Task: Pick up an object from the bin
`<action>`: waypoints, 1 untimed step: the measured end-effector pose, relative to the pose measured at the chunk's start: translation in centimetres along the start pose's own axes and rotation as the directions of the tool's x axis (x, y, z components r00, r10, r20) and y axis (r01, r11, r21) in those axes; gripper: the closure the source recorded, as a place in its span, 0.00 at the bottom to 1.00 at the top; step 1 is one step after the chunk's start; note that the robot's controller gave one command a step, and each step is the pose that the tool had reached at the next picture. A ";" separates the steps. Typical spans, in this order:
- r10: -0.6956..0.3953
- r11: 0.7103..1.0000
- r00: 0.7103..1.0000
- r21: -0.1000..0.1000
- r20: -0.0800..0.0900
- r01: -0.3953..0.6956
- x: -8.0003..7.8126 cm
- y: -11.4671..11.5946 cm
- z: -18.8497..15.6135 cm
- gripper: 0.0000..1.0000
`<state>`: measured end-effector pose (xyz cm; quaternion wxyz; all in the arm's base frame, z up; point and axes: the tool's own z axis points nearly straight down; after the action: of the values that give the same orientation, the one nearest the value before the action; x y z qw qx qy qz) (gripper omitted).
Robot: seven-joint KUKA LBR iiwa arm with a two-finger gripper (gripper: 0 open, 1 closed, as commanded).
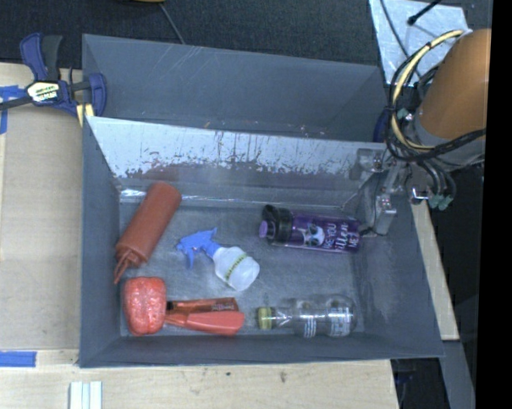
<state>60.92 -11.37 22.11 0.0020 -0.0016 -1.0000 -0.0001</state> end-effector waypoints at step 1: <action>-0.002 1.000 1.000 0.001 0.008 0.002 -0.1 0.0 -0.5 0.00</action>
Offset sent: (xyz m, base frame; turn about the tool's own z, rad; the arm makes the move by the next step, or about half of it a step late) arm -0.0231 0.0351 -0.1055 -0.0731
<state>61.08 -11.33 22.62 -0.0022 -0.0006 -1.0000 0.0005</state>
